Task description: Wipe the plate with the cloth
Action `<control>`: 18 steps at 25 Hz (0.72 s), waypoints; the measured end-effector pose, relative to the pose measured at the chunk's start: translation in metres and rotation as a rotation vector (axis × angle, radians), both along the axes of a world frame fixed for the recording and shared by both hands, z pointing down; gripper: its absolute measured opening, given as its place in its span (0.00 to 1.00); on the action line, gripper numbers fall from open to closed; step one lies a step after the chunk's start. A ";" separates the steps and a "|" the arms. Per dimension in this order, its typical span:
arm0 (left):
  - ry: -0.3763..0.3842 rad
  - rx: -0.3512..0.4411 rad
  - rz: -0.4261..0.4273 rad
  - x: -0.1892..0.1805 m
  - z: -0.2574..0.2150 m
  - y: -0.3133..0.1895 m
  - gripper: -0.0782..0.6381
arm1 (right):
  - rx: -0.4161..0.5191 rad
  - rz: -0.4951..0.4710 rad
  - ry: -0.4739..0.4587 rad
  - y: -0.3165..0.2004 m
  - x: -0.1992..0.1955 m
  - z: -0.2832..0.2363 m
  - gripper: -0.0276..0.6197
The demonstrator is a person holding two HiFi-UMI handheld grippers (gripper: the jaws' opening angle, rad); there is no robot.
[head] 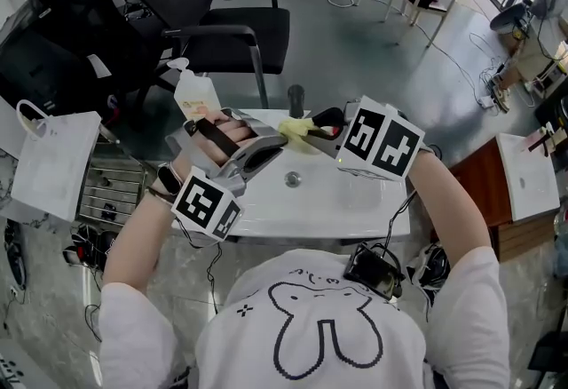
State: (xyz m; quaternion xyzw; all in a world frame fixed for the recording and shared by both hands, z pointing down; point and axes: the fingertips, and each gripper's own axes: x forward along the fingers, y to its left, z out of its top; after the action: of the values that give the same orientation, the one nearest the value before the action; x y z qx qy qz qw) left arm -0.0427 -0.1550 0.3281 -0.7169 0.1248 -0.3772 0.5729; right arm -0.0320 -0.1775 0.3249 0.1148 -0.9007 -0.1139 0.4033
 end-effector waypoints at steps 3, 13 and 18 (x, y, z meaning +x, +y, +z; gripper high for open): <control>0.007 0.003 0.001 -0.002 -0.003 0.002 0.13 | 0.026 0.010 0.054 -0.004 0.003 0.007 0.12; 0.010 0.002 0.032 0.002 -0.001 0.014 0.13 | -0.008 0.125 0.105 -0.037 0.018 0.049 0.12; 0.016 -0.029 0.027 0.004 0.007 0.017 0.13 | -0.014 0.137 0.101 -0.040 0.019 0.056 0.12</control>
State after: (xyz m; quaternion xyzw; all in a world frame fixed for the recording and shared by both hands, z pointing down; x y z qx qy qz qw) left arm -0.0388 -0.1385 0.3354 -0.7296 0.1140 -0.3656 0.5666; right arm -0.0128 -0.2178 0.3806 0.1673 -0.8700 -0.0854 0.4558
